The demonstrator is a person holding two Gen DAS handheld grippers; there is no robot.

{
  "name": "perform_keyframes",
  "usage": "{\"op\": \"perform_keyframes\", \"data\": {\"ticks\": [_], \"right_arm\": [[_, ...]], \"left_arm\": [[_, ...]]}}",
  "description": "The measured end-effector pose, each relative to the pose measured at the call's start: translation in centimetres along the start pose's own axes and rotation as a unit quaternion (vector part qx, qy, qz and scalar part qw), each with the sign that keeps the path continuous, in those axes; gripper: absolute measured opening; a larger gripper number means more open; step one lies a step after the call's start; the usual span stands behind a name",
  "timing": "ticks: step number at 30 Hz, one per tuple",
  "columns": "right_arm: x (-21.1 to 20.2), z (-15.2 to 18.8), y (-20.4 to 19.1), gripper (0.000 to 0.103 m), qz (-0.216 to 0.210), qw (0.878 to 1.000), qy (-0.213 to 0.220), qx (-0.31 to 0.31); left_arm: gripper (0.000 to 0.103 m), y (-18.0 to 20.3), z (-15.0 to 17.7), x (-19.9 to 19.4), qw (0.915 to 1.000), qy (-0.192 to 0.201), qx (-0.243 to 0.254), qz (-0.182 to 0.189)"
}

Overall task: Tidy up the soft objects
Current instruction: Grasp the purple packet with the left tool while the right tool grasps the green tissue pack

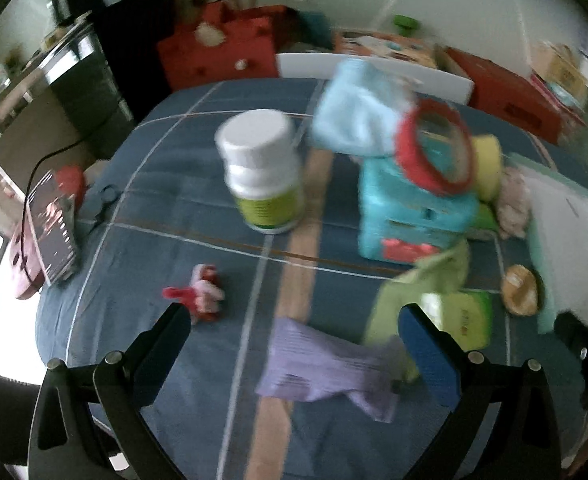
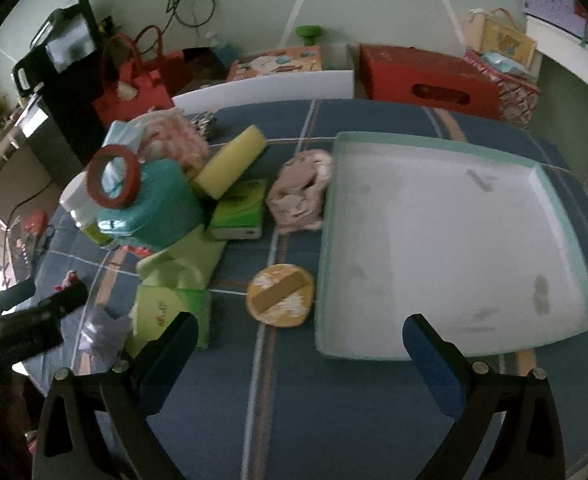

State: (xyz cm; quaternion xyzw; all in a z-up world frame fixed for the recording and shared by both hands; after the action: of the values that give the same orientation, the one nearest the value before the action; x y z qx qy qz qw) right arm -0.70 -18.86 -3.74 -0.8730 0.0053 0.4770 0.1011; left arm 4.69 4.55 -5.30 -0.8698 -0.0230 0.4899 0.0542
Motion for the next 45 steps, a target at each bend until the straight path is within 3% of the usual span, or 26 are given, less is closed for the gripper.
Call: {"op": "perform_keyframes", "data": {"ticks": [5, 9, 24, 30, 33, 45], "right_arm": [[1.9, 0.8, -3.5, 0.103, -0.042, 0.999, -0.023, -0.020], [3.7, 1.4, -6.4, 0.103, -0.071, 0.996, -0.043, -0.032], [8.8, 2.1, -10.0, 0.103, -0.078, 0.993, -0.079, -0.037], [9.4, 2.0, -10.1, 0.085, -0.085, 0.993, -0.076, -0.030], [9.7, 1.9, -10.1, 0.069, -0.091, 0.993, -0.074, -0.027], [7.1, 1.6, -8.7, 0.068, -0.099, 0.993, -0.068, -0.022]], "left_arm": [[0.103, -2.2, 0.5, 1.6, 0.9990, -0.034, -0.028, -0.010], [0.103, -2.4, 0.8, 2.1, 0.9984, -0.047, -0.032, 0.005], [0.103, -2.1, 1.8, 4.6, 0.9929, -0.097, -0.052, 0.045], [0.103, -2.0, 2.5, 5.1, 0.9919, -0.103, -0.054, 0.049], [0.103, -1.7, 2.6, 5.1, 0.9916, -0.106, -0.054, 0.051], [0.103, -1.6, 2.9, 5.2, 0.9905, -0.112, -0.058, 0.053]]}}
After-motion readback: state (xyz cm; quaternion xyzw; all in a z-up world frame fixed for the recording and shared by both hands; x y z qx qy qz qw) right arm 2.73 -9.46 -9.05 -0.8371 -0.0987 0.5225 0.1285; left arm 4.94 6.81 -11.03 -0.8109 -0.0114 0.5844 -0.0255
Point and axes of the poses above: each gripper's, at about its wrist camera, not at the fingertips, and x roughly the way its jaws point, y to its right, z to its underside, the point moved 8 cm from there along x, roughly the way its jaws point, and after that the axes turned 4 degrees about -z, right-handed, at the moved point
